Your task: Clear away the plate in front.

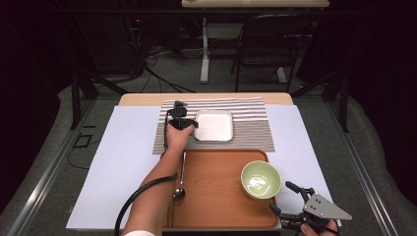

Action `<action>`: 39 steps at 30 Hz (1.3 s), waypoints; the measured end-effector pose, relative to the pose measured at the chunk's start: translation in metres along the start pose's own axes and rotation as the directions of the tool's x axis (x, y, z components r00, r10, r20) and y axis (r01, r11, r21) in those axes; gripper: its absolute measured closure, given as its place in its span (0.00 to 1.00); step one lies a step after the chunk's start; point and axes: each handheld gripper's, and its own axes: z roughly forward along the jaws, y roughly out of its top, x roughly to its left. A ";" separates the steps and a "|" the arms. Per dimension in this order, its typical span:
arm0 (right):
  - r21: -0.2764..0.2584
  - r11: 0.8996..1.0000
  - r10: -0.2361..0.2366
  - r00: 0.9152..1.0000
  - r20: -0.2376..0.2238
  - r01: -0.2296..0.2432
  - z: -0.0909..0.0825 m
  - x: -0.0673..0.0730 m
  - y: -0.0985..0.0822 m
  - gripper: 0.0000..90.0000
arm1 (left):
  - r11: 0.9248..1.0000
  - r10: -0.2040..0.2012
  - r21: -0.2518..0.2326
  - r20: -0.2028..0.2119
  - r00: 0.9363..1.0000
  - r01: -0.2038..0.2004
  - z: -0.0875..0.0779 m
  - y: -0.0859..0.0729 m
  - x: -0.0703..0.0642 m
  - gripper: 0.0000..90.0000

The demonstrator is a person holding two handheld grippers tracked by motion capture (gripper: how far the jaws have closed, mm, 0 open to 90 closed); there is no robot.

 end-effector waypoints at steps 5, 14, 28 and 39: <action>-0.003 1.000 0.000 1.000 0.001 0.000 0.000 0.000 0.000 0.17 | 1.000 -0.004 0.015 -0.012 1.000 0.005 0.007 -0.002 0.001 0.82; -0.001 1.000 0.001 1.000 0.000 -0.001 0.000 0.000 0.000 0.17 | 0.998 -0.034 0.045 -0.008 0.999 0.034 0.013 -0.003 0.003 0.86; 0.000 1.000 0.000 1.000 -0.001 0.000 0.000 0.001 0.000 0.17 | 0.994 -0.059 0.088 -0.023 0.998 0.061 0.017 0.000 0.003 0.92; 0.001 1.000 0.003 1.000 -0.001 -0.003 0.000 0.001 0.000 0.17 | 0.984 -0.157 0.079 -0.021 0.987 0.158 0.017 0.001 0.004 0.99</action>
